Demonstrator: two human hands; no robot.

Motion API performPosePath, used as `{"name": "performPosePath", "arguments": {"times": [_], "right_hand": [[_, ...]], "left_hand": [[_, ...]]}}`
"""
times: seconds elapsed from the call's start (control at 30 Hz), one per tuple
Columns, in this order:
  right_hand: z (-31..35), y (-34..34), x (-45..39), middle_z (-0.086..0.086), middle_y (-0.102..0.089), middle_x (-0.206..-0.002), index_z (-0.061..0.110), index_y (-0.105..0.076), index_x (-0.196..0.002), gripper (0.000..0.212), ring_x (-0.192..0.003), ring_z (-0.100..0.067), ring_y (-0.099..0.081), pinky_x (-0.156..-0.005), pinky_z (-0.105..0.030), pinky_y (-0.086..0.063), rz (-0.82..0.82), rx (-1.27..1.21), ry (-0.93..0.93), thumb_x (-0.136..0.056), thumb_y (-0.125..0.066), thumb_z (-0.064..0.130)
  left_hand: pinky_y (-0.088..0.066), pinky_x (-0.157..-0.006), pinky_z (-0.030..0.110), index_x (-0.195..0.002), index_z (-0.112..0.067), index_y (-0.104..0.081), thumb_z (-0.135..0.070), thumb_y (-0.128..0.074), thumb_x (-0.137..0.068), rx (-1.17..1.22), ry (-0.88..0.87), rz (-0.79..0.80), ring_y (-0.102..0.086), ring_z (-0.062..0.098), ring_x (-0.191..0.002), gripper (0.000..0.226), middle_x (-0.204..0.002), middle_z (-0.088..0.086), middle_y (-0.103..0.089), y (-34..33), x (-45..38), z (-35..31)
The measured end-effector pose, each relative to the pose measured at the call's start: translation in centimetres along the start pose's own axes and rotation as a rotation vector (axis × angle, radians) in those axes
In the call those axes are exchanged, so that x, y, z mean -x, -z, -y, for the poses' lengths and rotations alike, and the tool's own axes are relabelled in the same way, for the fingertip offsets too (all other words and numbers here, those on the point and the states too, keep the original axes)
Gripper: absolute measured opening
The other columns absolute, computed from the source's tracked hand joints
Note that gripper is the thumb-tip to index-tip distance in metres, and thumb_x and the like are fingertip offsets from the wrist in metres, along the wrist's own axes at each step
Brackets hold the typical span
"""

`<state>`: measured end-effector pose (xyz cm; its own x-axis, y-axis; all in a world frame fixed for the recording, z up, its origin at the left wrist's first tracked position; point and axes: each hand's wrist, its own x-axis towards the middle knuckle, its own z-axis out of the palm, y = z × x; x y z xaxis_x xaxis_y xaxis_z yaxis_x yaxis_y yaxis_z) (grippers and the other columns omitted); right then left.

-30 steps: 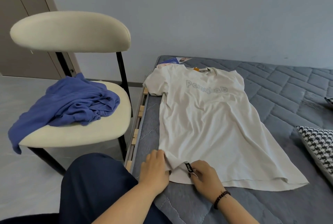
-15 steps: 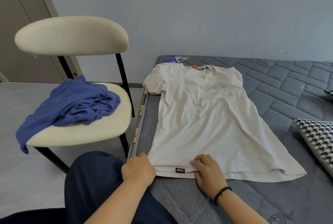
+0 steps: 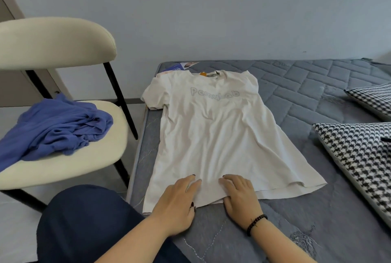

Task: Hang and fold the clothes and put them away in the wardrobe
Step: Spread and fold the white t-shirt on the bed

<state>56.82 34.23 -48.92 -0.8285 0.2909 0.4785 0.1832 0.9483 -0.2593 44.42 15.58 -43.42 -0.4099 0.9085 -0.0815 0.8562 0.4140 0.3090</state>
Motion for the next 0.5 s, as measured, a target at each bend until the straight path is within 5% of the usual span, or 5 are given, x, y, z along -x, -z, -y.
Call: {"name": "performPosePath", "arguments": {"times": [0.17, 0.27, 0.4, 0.5], "right_hand": [[-5.7, 1.6, 1.3, -0.013, -0.063, -0.114, 0.009, -0.066, -0.104, 0.045, -0.114, -0.031, -0.054, -0.096, -0.043, -0.030, -0.028, 0.196, -0.316, -0.070, -0.040, 0.022], [-9.7, 3.6, 2.1, -0.014, -0.060, -0.119, 0.010, -0.065, -0.106, 0.044, -0.121, -0.034, -0.047, -0.097, -0.052, -0.031, -0.008, 0.259, -0.489, -0.068, -0.044, 0.014], [-13.7, 7.3, 2.2, -0.014, -0.051, -0.129, 0.011, -0.058, -0.120, 0.055, -0.125, -0.037, -0.044, -0.096, -0.056, -0.033, 0.031, 0.272, -0.789, -0.067, -0.061, -0.004], [-15.5, 8.8, 2.6, -0.011, -0.059, -0.116, 0.012, -0.063, -0.111, 0.043, -0.104, -0.035, -0.054, -0.079, -0.045, -0.041, 0.064, 0.275, -0.809, -0.070, -0.062, -0.002]], "left_hand": [[-0.029, -0.110, 0.029, -0.151, -0.022, -0.024, -0.023, -0.046, -0.092, -0.042, -0.056, -0.006, -0.027, 0.019, -0.142, 0.064, -0.158, -0.001, -0.018, -1.2, -1.7, -1.0], [-0.054, -0.075, 0.022, -0.126, -0.021, -0.056, -0.031, -0.071, -0.061, -0.131, -0.170, -0.040, -0.066, 0.014, -0.103, 0.068, -0.125, -0.001, -0.060, -2.1, -3.2, -1.2], [-0.040, -0.048, 0.021, -0.109, -0.021, -0.058, -0.020, -0.072, -0.041, -0.230, -0.216, -0.046, -0.060, 0.014, -0.068, 0.070, -0.091, -0.006, -0.062, -2.9, -5.1, -2.0], [-0.022, -0.045, 0.024, -0.091, -0.019, -0.061, -0.007, -0.070, -0.032, -0.342, -0.221, -0.081, -0.051, 0.017, -0.057, 0.061, -0.074, -0.004, -0.054, -3.1, -6.4, -2.6]]}}
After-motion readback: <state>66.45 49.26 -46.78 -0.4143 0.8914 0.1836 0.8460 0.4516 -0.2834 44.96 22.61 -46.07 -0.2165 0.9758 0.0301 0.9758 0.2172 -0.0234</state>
